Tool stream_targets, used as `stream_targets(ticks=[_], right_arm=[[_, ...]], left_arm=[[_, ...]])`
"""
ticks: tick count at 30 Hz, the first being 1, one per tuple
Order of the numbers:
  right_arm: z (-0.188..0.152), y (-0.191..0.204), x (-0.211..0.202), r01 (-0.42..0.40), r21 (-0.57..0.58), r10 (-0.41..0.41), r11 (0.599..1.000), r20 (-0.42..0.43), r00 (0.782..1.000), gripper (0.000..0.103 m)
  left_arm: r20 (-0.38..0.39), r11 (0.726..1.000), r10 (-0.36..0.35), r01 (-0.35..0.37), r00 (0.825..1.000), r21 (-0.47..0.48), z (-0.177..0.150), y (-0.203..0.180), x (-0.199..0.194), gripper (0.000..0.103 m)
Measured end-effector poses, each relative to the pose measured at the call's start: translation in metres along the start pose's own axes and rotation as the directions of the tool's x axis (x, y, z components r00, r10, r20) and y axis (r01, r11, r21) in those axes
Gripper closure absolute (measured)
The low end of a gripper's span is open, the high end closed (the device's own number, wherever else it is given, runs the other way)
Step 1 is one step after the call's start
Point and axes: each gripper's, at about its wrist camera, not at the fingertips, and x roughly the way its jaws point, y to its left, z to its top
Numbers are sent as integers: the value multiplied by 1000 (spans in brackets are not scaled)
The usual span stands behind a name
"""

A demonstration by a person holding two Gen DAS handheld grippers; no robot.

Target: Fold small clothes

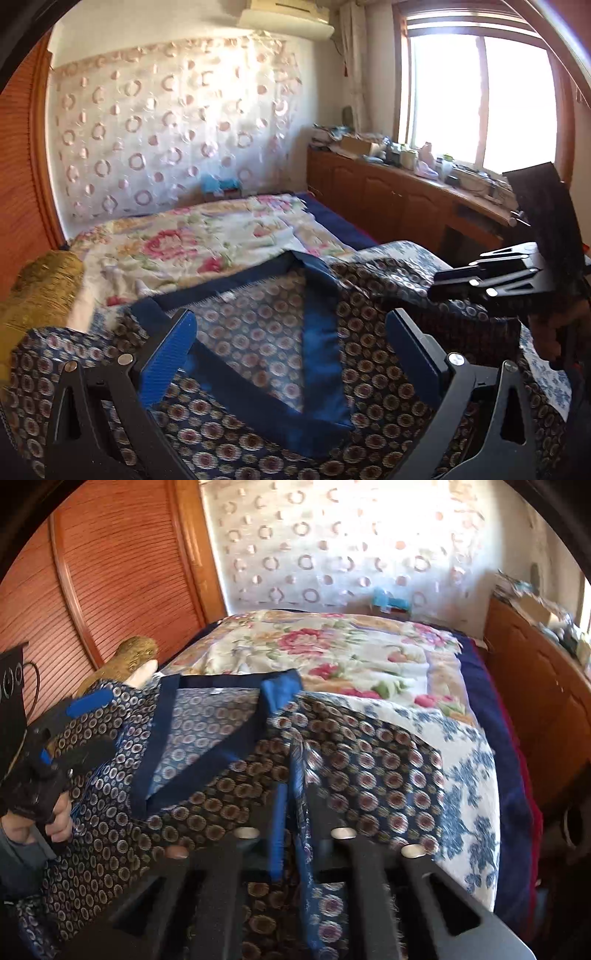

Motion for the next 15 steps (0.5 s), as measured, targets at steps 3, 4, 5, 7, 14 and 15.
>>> stream_targets(ticks=[3,4,5,7,14,15], right_arm=[[2,-1,-2,4,-6,-4,1000,27,1000,61],[1,-2,-4,19,-5,-19,1000,33,999,61],[0,-2,-5,35,-5,-35,999,38,999,61],[-4,-9,-13,68,-8,-67,998,46,997,58],[-19,-28,9,186,-5,-186,982,2,982,35],[-20,-31,17,204,-7,-204,979,-19,979,35]], left_arm=[[-5,1000,20,-20,1000,7,2,7,-6,0],[-16,1000,9,-9,1000,1,3,11,-7,0],[-28,1000,-3,3,1000,-9,3,16,-8,0],[-55,1000,-17,15,998,-27,3,26,-10,0],[-87,1000,1,-2,996,-8,3,60,-31,0],[-96,1000,7,-7,995,-2,1,65,-33,0]])
